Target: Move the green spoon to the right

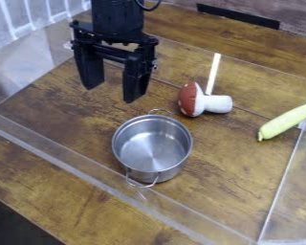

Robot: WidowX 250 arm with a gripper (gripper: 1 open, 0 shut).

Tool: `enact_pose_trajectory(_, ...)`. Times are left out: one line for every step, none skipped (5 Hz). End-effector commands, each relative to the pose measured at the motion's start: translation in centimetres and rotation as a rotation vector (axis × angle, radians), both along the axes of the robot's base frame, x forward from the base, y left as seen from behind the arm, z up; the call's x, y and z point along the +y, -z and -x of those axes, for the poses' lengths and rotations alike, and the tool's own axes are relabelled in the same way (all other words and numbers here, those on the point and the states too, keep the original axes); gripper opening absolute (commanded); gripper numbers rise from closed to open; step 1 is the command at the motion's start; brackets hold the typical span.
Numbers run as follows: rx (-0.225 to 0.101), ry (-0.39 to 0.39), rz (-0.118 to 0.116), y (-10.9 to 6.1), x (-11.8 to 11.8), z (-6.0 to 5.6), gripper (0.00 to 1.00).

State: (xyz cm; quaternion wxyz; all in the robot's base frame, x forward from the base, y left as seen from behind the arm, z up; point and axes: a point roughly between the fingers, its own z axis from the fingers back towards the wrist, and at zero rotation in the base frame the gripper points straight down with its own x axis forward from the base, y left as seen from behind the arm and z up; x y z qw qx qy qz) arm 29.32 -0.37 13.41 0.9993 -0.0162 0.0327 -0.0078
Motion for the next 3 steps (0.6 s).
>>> enact_pose_trajectory(-0.083,-0.016,-0.009,-2.2,0.7,-0.7,1.0)
enact_pose_trajectory(-0.087,-0.016,-0.012,-2.2,0.7,-1.0,1.0)
enact_pose_trajectory(-0.053,-0.02,-0.009,-1.0,0.6,-0.8,1.0)
